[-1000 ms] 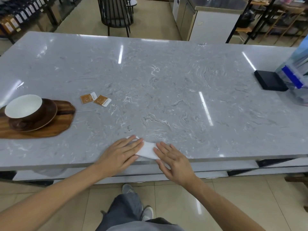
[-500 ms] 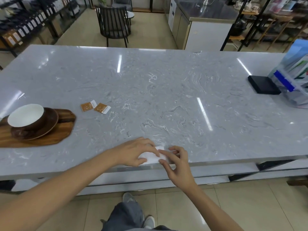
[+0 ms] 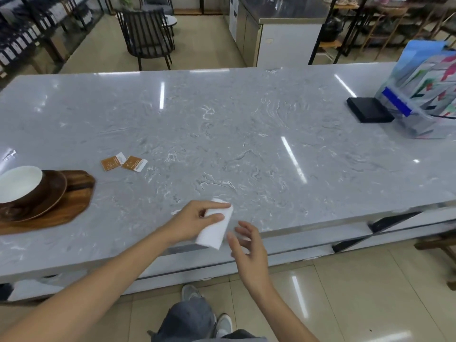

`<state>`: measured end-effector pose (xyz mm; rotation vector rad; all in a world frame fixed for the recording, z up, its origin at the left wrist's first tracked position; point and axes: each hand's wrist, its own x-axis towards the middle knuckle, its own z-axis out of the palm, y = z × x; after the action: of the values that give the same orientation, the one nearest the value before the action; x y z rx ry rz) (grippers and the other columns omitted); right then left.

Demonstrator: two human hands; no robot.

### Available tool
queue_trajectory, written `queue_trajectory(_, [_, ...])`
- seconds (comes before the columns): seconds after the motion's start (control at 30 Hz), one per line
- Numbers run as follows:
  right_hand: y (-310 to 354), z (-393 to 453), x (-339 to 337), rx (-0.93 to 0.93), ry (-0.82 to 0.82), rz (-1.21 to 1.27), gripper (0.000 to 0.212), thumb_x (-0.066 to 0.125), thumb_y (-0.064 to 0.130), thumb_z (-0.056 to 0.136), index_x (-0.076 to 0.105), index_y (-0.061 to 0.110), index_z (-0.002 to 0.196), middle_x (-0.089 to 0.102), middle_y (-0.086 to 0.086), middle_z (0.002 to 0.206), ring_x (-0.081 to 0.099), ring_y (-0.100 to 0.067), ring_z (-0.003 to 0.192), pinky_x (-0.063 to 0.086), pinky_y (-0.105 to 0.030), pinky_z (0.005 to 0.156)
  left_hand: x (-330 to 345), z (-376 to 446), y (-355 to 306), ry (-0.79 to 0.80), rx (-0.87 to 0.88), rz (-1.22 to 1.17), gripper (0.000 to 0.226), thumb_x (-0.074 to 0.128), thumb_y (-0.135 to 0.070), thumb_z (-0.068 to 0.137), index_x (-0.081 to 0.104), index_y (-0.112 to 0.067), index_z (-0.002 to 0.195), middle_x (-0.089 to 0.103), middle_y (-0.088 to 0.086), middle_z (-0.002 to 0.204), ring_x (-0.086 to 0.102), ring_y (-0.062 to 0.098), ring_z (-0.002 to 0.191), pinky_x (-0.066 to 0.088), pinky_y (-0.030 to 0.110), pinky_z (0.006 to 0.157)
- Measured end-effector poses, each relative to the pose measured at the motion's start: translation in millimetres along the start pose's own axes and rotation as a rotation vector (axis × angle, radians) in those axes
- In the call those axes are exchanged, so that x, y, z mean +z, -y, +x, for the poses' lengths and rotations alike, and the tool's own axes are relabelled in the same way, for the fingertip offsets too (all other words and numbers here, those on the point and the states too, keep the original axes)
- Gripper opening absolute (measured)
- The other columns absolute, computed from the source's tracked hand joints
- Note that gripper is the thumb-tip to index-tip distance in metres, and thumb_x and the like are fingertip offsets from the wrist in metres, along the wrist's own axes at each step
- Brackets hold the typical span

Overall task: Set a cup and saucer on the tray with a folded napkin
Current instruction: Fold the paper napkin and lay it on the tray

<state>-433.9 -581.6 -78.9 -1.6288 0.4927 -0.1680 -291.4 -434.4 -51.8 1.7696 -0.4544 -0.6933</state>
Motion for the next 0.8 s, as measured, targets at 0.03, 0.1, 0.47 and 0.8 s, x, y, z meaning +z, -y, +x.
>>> queue_trajectory(0.03, [4, -3, 2, 0.027, 0.050, 0.060, 0.043, 0.072, 0.040, 0.094, 0.052, 0.037, 0.131, 0.068, 0.011, 0.121, 0.069, -0.005, 0.106, 0.062, -0.034, 0.084, 2, -5, -1, -0.038, 0.013, -0.067, 0.032, 0.072, -0.021, 0.093, 0.074, -0.044, 0.115, 0.073, -0.018, 0.121, 0.069, 0.010, 0.107, 0.058, 0.024, 0.082])
queue_trajectory(0.1, [12, -8, 6, 0.061, 0.148, 0.165, 0.045, 0.074, 0.038, 0.092, 0.051, 0.043, 0.130, 0.075, 0.008, 0.113, 0.072, -0.011, 0.106, 0.063, -0.034, 0.079, 5, -15, -3, -0.105, 0.030, -0.167, 0.033, 0.073, -0.019, 0.092, 0.075, -0.040, 0.117, 0.073, -0.017, 0.122, 0.070, 0.008, 0.108, 0.057, 0.022, 0.083])
queue_trajectory(0.47, [40, -9, 49, -0.022, 0.362, 0.251, 0.031, 0.070, 0.023, 0.098, 0.060, 0.033, 0.126, 0.080, -0.007, 0.102, 0.076, -0.019, 0.098, 0.061, -0.027, 0.076, -29, -83, 7, -0.438, 0.022, -0.422, 0.039, 0.078, -0.021, 0.085, 0.073, -0.037, 0.121, 0.071, -0.014, 0.126, 0.073, 0.014, 0.107, 0.061, 0.026, 0.075])
queue_trajectory(0.8, [55, -10, 145, -0.063, 0.597, 0.116, 0.016, 0.068, 0.015, 0.098, 0.079, 0.026, 0.103, 0.078, 0.001, 0.104, 0.074, -0.019, 0.102, 0.064, -0.034, 0.074, -112, -162, 46, -0.745, -0.043, -0.523, 0.026, 0.072, -0.009, 0.091, 0.079, -0.023, 0.110, 0.075, 0.005, 0.118, 0.071, 0.021, 0.111, 0.062, 0.032, 0.086])
